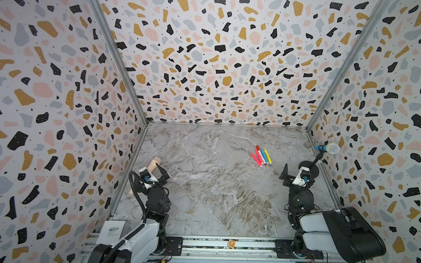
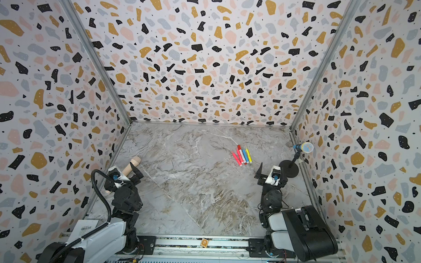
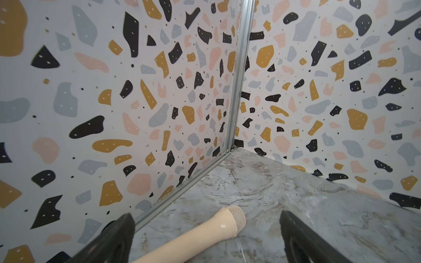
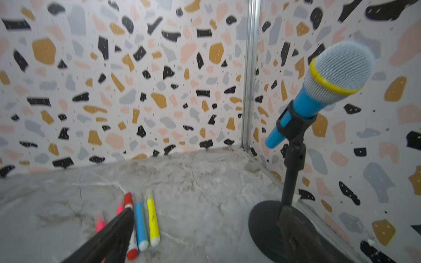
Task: Insert pens into pen caps
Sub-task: Reset both arms
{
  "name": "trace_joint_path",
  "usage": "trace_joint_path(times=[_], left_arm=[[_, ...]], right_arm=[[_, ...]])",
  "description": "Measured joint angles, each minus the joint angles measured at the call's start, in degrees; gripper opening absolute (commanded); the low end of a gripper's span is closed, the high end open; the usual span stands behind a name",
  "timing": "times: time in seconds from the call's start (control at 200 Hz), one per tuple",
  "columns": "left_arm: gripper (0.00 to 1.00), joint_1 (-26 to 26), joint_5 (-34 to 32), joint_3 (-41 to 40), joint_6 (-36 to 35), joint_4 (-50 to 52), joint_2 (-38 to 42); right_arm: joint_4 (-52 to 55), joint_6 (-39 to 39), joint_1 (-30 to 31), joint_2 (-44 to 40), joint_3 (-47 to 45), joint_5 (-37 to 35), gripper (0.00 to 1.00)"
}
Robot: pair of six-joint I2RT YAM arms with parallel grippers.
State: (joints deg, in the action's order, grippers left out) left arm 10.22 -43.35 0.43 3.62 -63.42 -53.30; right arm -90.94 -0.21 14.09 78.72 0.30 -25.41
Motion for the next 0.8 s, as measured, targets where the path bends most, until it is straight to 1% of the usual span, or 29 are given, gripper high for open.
trace_joint_path(times=[0.06,0.265,0.486,0.571,0.686,0.801], left_arm=[[0.99,-0.3,1.2,0.0,0.0,-1.6,-2.5],[0.99,-0.7,4.2,0.0,-0.6,-8.5,-10.6],[0.99,-0.9,5.4,0.0,-2.5,-11.7,-15.6],[0.99,-0.9,5.4,0.0,-2.9,-12.1,-16.6],[0.99,-1.0,6.6,0.2,-3.5,-11.9,-17.8],[0.99,-1.2,8.4,0.7,-4.9,-13.7,-23.2]], right_arm=[[0.1,-0.4,0.0,2.0,0.0,0.3,0.99],[-1.4,-1.2,-0.2,2.4,0.0,1.1,0.99],[-2.2,-3.7,-0.2,6.3,0.0,5.2,0.99],[-2.5,-5.4,0.1,8.5,0.0,7.6,0.99],[-2.2,-7.0,0.6,11.1,0.0,9.0,0.99],[-2.3,-7.7,0.7,11.1,0.0,9.5,0.99]])
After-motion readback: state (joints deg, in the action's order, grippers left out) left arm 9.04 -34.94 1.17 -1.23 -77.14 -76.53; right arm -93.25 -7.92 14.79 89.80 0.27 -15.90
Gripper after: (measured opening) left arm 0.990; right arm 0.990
